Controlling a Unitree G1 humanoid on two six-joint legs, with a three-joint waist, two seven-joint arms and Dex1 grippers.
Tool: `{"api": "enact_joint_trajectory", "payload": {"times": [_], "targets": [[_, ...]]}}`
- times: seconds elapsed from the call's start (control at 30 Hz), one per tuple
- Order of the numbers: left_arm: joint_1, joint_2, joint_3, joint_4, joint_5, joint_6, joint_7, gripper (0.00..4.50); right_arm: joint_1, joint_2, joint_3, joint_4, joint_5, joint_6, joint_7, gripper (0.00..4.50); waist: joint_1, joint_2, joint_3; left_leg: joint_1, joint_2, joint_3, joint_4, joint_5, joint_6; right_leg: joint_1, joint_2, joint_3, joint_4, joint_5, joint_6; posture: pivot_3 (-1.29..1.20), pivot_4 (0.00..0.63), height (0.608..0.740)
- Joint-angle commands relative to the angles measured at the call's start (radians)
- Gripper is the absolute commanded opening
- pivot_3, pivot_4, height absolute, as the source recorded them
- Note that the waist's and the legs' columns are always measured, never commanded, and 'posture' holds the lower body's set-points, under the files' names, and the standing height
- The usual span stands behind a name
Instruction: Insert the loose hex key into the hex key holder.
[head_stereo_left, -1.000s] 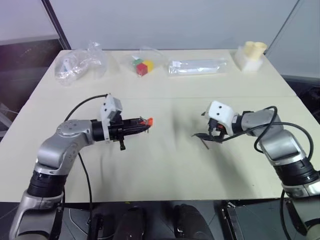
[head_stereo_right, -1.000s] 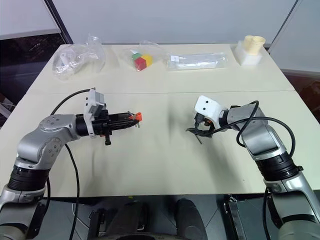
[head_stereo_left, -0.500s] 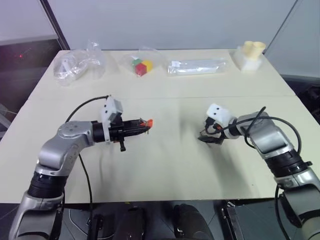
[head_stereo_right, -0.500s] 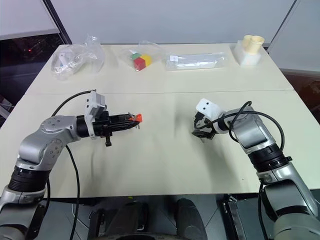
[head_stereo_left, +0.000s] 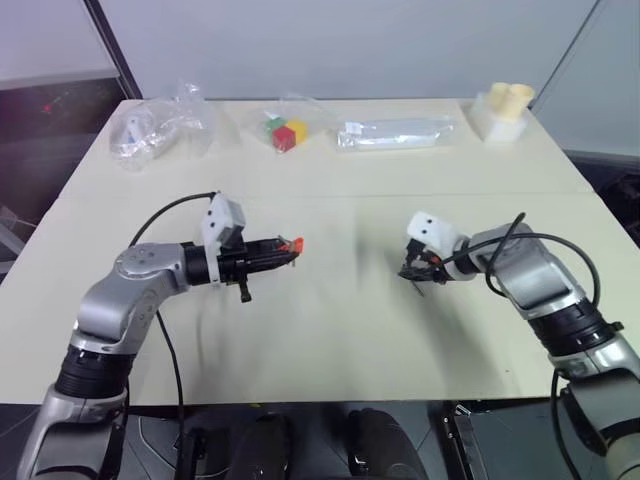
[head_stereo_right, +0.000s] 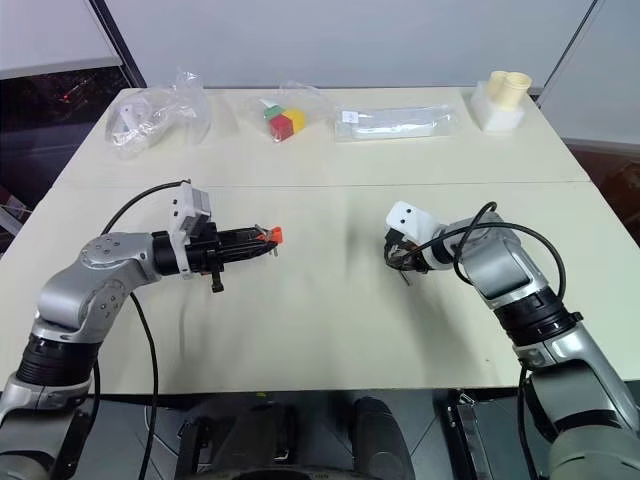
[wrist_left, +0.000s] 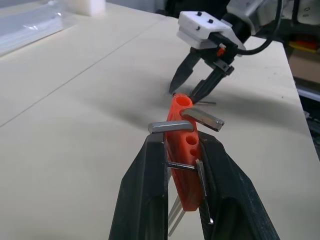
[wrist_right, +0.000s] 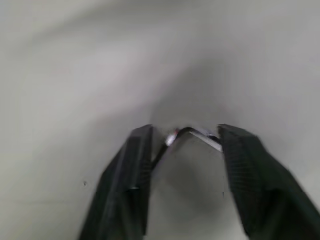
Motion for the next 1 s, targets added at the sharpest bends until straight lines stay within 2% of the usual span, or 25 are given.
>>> {"api": "enact_joint_trajectory", "payload": {"times": [0.03, 0.33, 0.67, 0.97, 1.0], "targets": [[-0.001, 0.003, 0.016, -0.030, -0.001, -0.022, -0.001, 0.28, 0.004, -0.027, -0.037, -0.049, 0.015, 0.012, 0.003, 2.10, 0.000, 0.000, 0.000, 0.000, 0.000, 0.000, 0.000, 0.000, 0.000, 0.000, 0.000, 0.000, 0.000, 0.000, 0.000, 0.00, 0.150, 0.740], [-0.018, -0.011, 0.003, -0.012, 0.009, -0.031, -0.004, 0.28, 0.021, -0.039, -0.052, -0.104, 0.047, 0.122, -0.010, 2.10, 0.000, 0.000, 0.000, 0.000, 0.000, 0.000, 0.000, 0.000, 0.000, 0.000, 0.000, 0.000, 0.000, 0.000, 0.000, 0.00, 0.150, 0.740], [-0.028, -0.026, -0.004, 0.004, 0.020, -0.042, -0.007, 0.28, -0.021, 0.073, -0.072, -0.109, 0.131, 0.336, -0.088, 2.10, -0.003, 0.000, 0.000, 0.000, 0.000, 0.000, 0.000, 0.000, 0.000, 0.000, 0.000, 0.000, 0.000, 0.000, 0.000, 0.00, 0.150, 0.740], [-0.020, -0.025, 0.003, -0.010, 0.025, -0.041, 0.005, 0.28, -0.069, 0.111, -0.026, 0.015, 0.134, 0.295, -0.115, 2.10, -0.002, 0.000, 0.000, 0.000, 0.000, 0.000, 0.000, 0.000, 0.000, 0.000, 0.000, 0.000, 0.000, 0.000, 0.000, 0.00, 0.150, 0.740], [-0.018, -0.023, 0.005, -0.012, 0.025, -0.040, 0.007, 0.28, -0.064, 0.107, -0.021, 0.014, 0.134, 0.291, -0.112, 1.84, -0.003, 0.000, 0.000, 0.000, 0.000, 0.000, 0.000, 0.000, 0.000, 0.000, 0.000, 0.000, 0.000, 0.000, 0.000, 0.00, 0.150, 0.740]]}}
